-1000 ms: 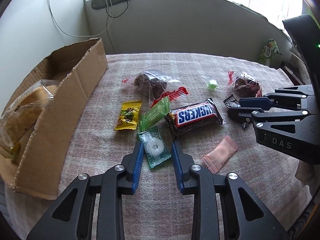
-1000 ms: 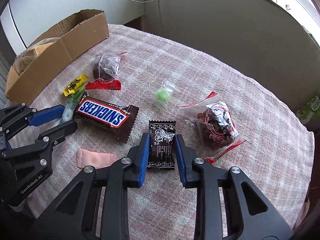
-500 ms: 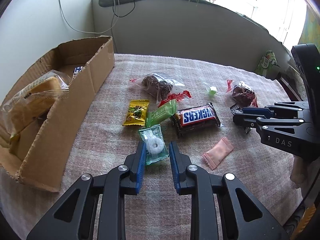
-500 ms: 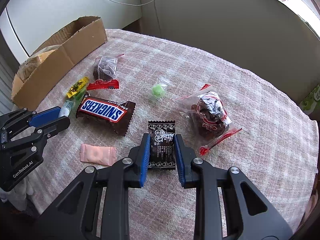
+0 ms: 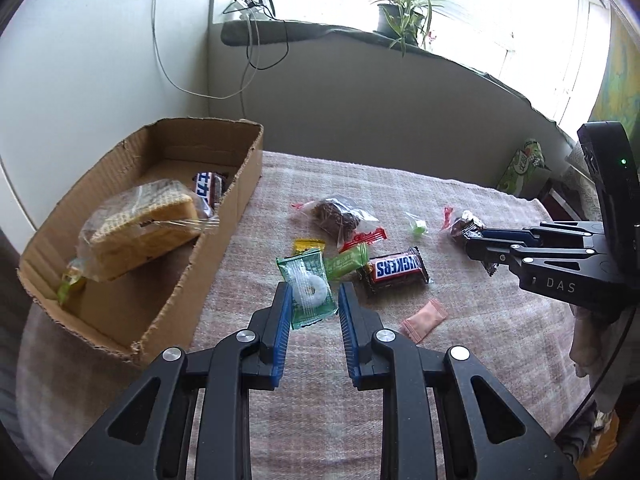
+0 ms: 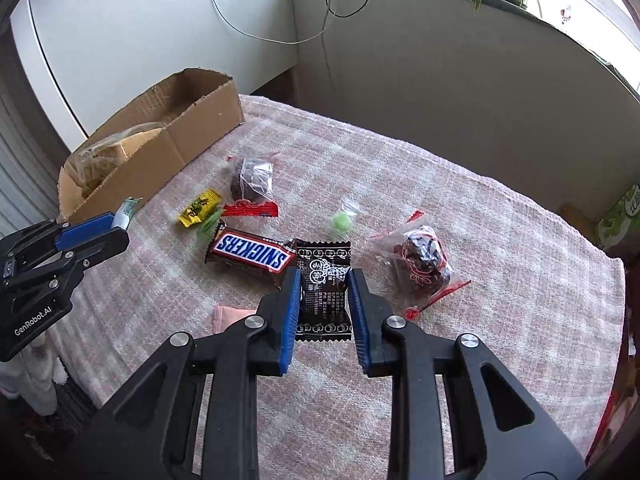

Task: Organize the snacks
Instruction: 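Carry the mint packet and black candy into the box with both tools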

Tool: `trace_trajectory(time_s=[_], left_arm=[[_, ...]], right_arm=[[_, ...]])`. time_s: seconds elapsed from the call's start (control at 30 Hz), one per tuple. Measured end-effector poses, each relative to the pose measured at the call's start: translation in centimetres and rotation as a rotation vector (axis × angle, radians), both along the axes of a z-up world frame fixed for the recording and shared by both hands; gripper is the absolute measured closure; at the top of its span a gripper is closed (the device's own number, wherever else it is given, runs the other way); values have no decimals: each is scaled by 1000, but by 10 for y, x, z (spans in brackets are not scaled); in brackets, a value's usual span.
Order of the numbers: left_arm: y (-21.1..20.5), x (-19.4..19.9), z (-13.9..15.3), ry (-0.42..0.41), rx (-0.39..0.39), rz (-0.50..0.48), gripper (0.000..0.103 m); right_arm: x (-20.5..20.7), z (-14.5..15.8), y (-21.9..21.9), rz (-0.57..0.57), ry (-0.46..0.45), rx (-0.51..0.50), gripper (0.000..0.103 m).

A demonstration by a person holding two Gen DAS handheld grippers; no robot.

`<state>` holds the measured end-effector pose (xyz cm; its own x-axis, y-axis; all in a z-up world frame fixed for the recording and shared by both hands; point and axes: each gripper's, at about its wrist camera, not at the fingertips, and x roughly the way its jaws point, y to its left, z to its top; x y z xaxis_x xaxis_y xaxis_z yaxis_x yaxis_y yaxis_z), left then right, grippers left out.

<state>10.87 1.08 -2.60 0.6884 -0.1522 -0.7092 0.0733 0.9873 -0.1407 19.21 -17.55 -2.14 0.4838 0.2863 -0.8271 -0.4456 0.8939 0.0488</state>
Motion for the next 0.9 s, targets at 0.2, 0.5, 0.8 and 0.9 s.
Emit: trace_trajectory(time_s=[0.2,0.5,0.8,0.9], left_arm=[[33,-6,14,-37,-3,55,81],[80,-12,25,-69,13,140,81],[116,-11,23,-75,12,202,81],[125,-9,20,-72,11,216,81]], right_arm=[[4,18,26,34,-23,14,78],[16,33,77,97,-46,28,78],[34,37,126,156,-32,45,78],[41,37,142,169,-31,44,78]])
